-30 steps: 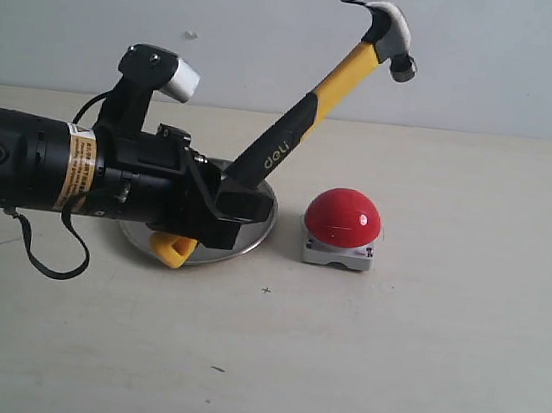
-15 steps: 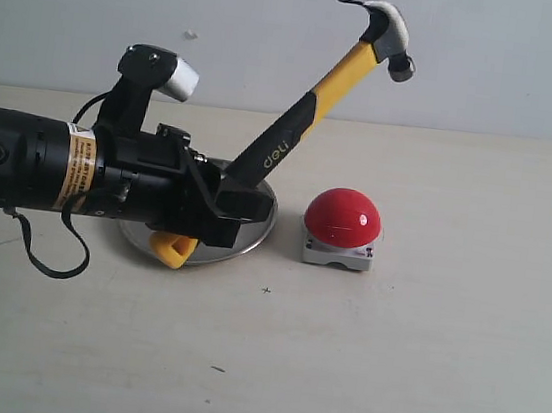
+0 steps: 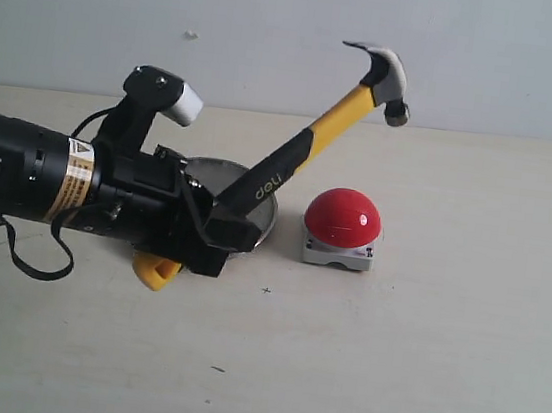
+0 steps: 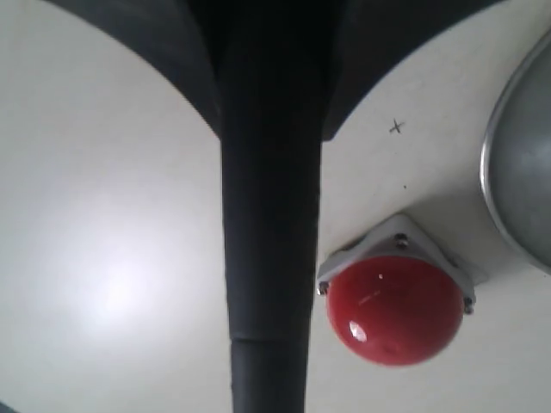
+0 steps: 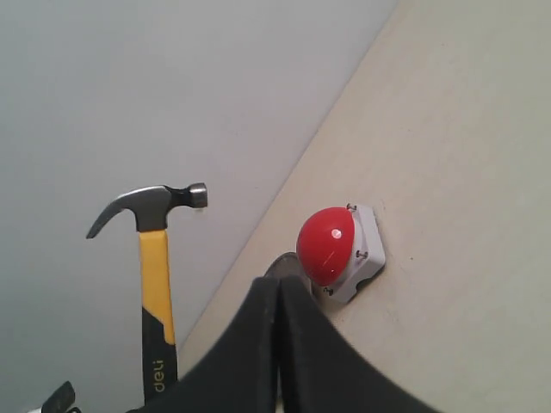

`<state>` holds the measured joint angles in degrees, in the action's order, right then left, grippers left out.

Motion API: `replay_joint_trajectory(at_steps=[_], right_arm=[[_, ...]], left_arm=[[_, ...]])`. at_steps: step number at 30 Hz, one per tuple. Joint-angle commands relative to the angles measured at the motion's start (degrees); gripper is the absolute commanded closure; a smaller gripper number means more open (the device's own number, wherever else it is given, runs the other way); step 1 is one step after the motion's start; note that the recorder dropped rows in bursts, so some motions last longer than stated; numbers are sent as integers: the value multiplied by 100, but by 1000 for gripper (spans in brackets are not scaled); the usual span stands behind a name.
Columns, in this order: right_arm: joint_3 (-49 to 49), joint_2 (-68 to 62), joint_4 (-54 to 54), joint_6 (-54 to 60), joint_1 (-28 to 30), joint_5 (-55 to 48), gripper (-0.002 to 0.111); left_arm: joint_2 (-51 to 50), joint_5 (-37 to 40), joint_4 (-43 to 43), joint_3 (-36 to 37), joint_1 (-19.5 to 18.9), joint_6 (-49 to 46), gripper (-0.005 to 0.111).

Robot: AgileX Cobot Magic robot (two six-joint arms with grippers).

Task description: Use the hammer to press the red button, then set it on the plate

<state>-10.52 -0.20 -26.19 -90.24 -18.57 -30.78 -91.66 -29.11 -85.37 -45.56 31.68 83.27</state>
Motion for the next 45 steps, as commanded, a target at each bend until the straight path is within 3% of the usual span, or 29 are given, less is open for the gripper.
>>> replay_joint_trajectory(at_steps=[1, 6, 9, 15, 23, 32, 35, 37, 42, 45], right_arm=[[18, -11, 2, 22, 6, -27, 108], [18, -11, 2, 22, 6, -27, 108], [18, -11, 2, 22, 6, -27, 108], [18, -11, 2, 22, 6, -27, 108], [18, -11, 2, 22, 6, -27, 108], [18, -11, 2, 22, 6, -27, 108], [18, -11, 2, 22, 6, -27, 108], [18, -11, 2, 22, 6, -27, 108], [18, -11, -1, 22, 6, -86, 108], [18, -11, -1, 22, 6, -86, 108]], left_arm=[[181, 25, -994, -296, 34, 1083, 107], [171, 909, -1207, -376, 34, 1675, 107], [171, 994, -1310, -376, 56, 1957, 107], [171, 2304, -1335, -376, 638, 2148, 107], [171, 2911, -1324, -376, 1293, 2448, 107], [171, 3950, -1285, -376, 1502, 1976, 107], [171, 4595, -828, -376, 1502, 1337, 107], [171, 5107, -171, -391, 1502, 313, 107], [160, 6414, 2436, -787, 1502, -2880, 107], [160, 6607, 3901, -1131, 1502, -4098, 107]])
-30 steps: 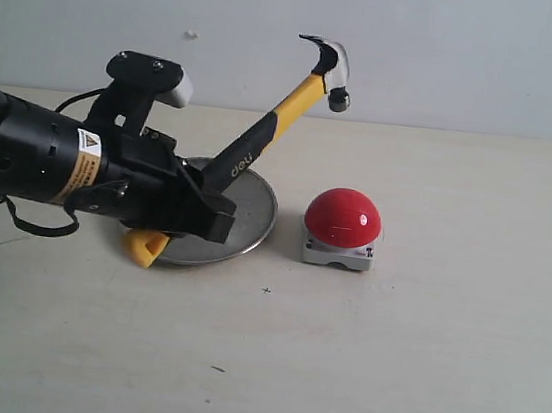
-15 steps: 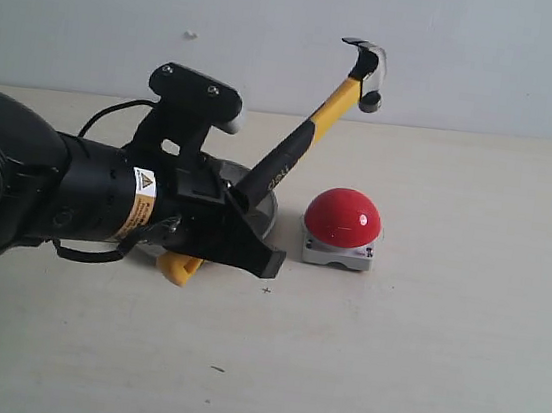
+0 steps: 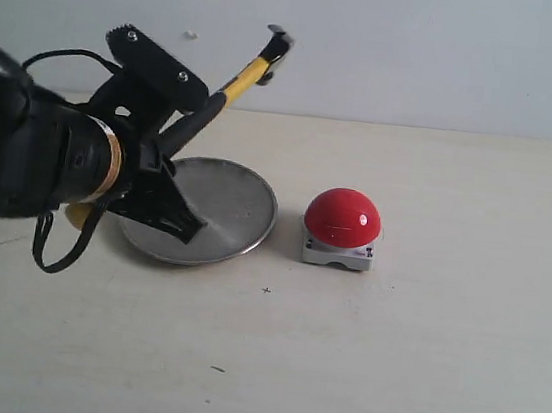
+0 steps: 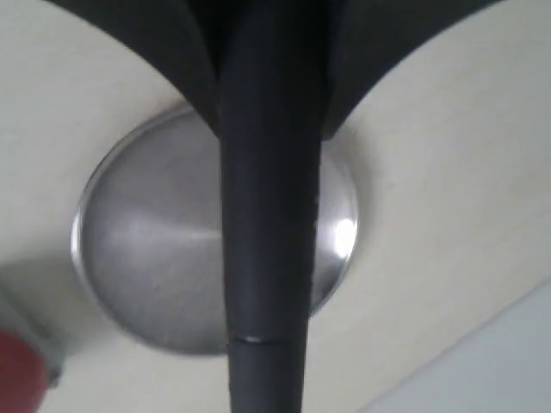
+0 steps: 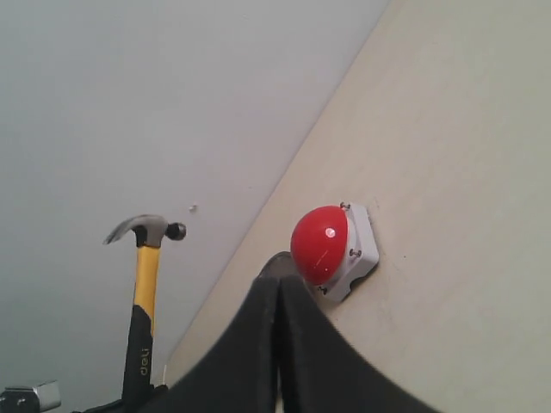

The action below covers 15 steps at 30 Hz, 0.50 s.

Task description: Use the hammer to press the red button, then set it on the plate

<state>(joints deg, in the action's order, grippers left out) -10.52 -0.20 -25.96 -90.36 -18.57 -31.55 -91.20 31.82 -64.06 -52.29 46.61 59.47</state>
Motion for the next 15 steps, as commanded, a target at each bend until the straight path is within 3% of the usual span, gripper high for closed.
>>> replay_joint_trajectory(at_steps=[1, 3, 7, 15], right_arm=[[18, -11, -24, 33, 6, -9, 108], [18, -11, -24, 33, 6, -9, 108], [18, -11, -24, 33, 6, -9, 108], [18, -11, -24, 33, 6, -9, 108]], left_arm=[[114, 501, 2190, -572, 9, -2194, 107], [114, 473, 3127, -779, 9, -3052, 107], [125, 497, 4336, -1090, 9, -3837, 107], [125, 280, 5128, -1114, 75, -3825, 107]])
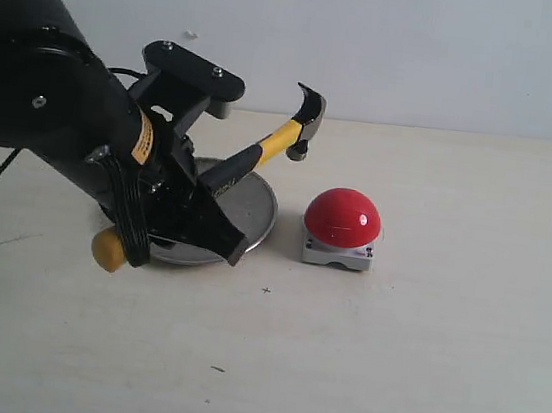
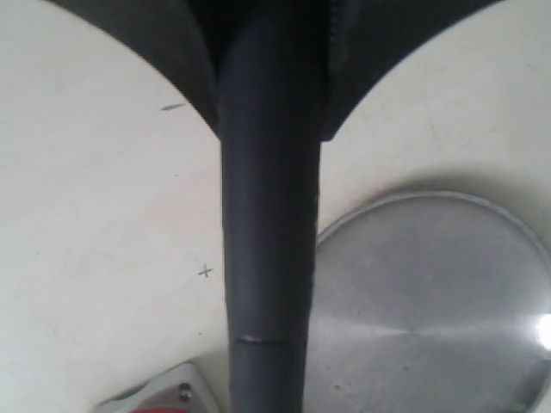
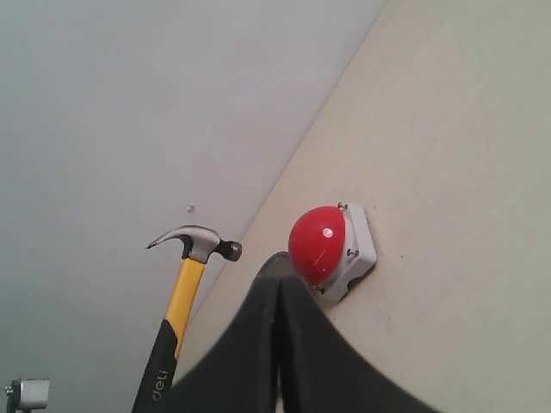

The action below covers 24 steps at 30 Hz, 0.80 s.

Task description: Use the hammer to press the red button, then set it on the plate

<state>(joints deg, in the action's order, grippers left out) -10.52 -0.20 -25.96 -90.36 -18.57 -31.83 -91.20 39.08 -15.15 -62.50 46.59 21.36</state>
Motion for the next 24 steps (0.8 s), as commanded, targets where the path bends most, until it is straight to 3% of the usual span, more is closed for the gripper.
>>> replay_joint_trajectory(at_steps=[1, 6, 13, 24], right_arm=[[18, -11, -24, 33, 6, 19, 108], [18, -11, -24, 33, 6, 19, 108], [18, -11, -35, 33, 6, 24, 108], [18, -11, -35, 33, 6, 24, 108]], left_arm=[[125, -588, 356, -93, 156, -14, 107], [-73, -1270, 432, -93, 537, 309, 107], [-157, -1628, 533, -93, 537, 309, 107], [519, -1406, 82, -617, 537, 293, 107]])
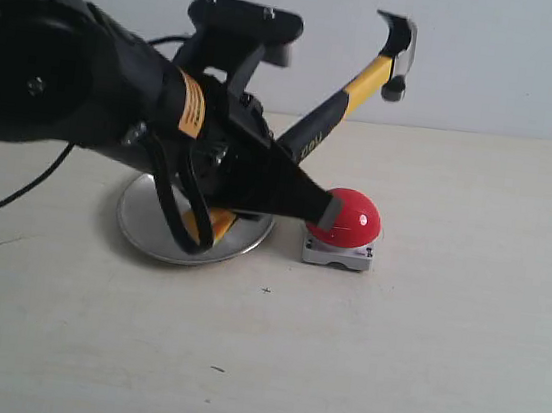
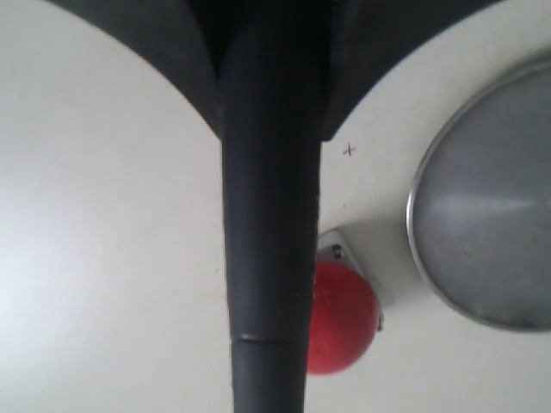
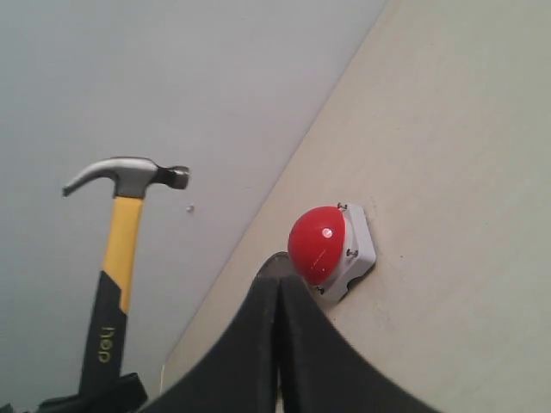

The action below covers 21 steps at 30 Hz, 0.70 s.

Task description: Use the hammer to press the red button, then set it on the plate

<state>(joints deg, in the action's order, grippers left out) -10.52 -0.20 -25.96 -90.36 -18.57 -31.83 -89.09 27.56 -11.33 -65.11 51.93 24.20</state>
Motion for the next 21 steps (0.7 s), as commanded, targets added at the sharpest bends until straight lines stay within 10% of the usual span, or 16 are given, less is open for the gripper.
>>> replay_joint_trajectory(at_steps=[1, 21], right_arm=[[18, -11, -35, 33, 6, 24, 108], [18, -11, -35, 33, 6, 24, 108]], left_arm=[[339, -240, -313, -404, 3, 9, 107], [-1459, -782, -407, 427, -342, 324, 107]])
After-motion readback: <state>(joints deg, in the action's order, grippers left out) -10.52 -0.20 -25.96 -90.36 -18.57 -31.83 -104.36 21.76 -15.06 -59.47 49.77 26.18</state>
